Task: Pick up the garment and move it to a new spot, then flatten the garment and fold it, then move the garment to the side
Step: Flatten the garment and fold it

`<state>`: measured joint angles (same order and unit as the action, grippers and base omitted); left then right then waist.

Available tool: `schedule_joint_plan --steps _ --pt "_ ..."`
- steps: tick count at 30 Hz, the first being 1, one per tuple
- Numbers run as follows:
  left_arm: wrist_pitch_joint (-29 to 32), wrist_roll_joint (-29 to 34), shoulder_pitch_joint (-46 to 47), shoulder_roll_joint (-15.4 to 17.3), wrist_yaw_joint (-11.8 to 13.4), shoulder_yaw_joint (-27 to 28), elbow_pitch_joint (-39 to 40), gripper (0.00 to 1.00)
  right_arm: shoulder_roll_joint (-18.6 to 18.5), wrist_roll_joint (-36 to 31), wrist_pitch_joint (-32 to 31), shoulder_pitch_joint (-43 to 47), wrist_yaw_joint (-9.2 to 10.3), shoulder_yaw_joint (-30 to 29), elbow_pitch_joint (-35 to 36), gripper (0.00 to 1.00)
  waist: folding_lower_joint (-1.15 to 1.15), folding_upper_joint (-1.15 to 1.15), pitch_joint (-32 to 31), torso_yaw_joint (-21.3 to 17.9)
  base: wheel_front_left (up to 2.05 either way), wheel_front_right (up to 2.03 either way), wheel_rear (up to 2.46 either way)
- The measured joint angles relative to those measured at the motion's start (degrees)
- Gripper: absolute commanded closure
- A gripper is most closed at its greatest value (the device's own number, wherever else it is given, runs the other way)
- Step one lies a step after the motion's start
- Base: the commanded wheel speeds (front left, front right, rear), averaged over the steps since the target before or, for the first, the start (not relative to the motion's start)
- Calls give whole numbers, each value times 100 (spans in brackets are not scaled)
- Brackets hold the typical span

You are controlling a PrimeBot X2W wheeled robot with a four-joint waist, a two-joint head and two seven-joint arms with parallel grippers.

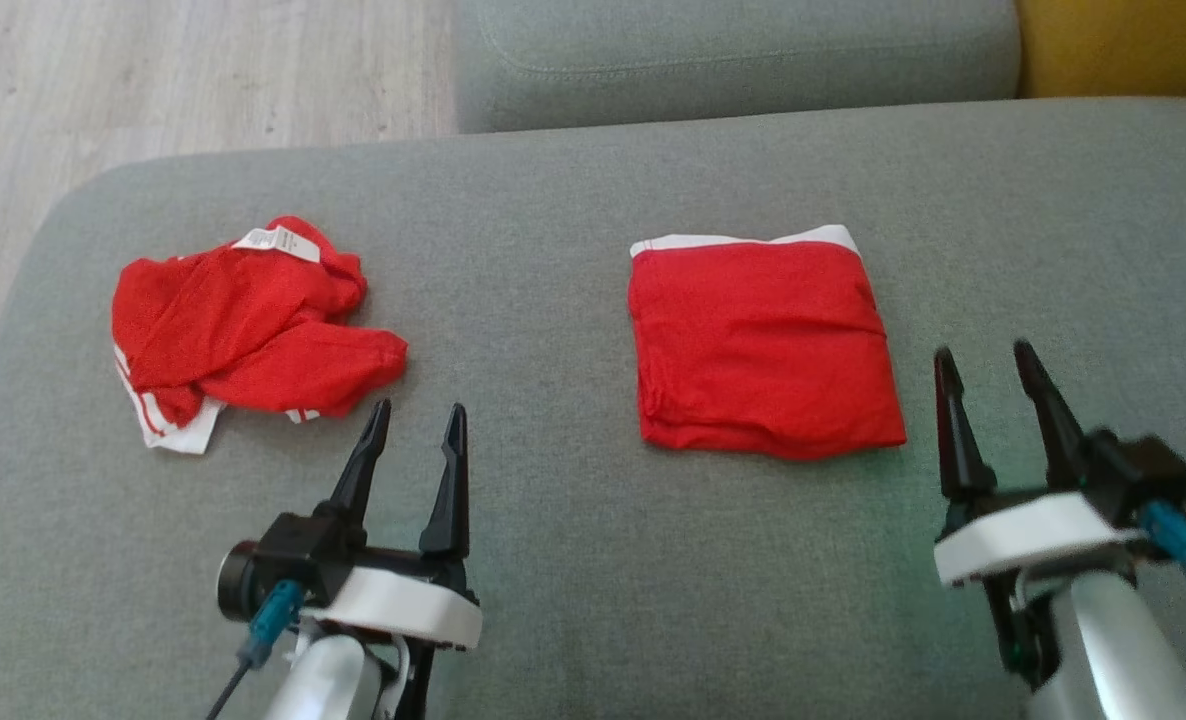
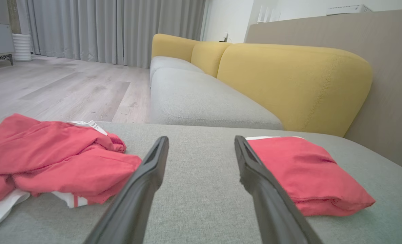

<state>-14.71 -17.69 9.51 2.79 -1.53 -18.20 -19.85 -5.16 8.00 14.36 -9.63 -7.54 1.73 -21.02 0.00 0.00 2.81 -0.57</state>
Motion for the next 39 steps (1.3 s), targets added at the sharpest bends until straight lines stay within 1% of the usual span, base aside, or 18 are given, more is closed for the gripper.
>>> schedule_joint_plan --steps 4,9,10,11,16,19,22,26,29,31,33,36,38,39 --pt "0 11 -52 1 -4 7 44 0 114 -156 0 269 0 -88 213 0 0 0 108 -25 0 0 0" --pt "0 13 -3 0 -45 18 174 0 116 -410 0 107 0 -89 307 0 0 0 338 0 0 0 0" --pt "0 30 38 0 -51 12 176 0 120 -412 0 4 0 -111 298 67 0 0 412 21 0 0 0" --pt "0 57 100 0 -52 10 180 0 125 -376 -4 -131 0 -153 259 100 0 0 489 47 0 0 0" --pt "0 34 514 -2 -46 -11 265 0 94 -311 -145 -1080 0 -233 -54 100 2 0 898 283 0 0 0" --pt "0 -18 716 -4 -41 -52 324 0 5 -375 -256 -1625 0 -303 -443 100 2 0 1119 510 0 0 0" --pt "0 -48 832 -4 -16 -115 335 0 -136 -477 -286 -2038 0 -348 -1001 100 2 0 1329 750 0 0 0" --pt "0 -48 877 -5 1 -223 334 0 -274 -620 -286 -2440 0 -488 -2003 100 2 0 1563 1014 0 0 0" --pt "0 -49 911 -11 11 -235 335 0 -308 -728 -276 -2600 0 -557 -2709 100 2 0 1669 1160 0 0 0" --pt "0 -49 911 -10 52 -235 334 0 -324 -821 -196 -2728 0 -545 -2955 100 1 0 1696 1211 0 0 0" --pt "0 -29 911 -10 54 -236 333 0 -318 -820 -104 -2879 0 -508 -3123 100 1 0 1674 1202 0 0 0" --pt "0 96 911 -13 54 -235 331 0 -231 -780 -20 -2970 0 -316 -3153 100 1 0 1611 1144 0 0 0" --pt "0 98 910 -13 53 -220 331 0 -119 -670 -16 -2967 0 -166 -3050 100 1 0 1560 1100 0 0 0" --pt "0 98 907 -13 53 -204 332 0 -5 -468 -15 -2966 0 147 -2703 100 0 0 1496 1035 0 0 0"
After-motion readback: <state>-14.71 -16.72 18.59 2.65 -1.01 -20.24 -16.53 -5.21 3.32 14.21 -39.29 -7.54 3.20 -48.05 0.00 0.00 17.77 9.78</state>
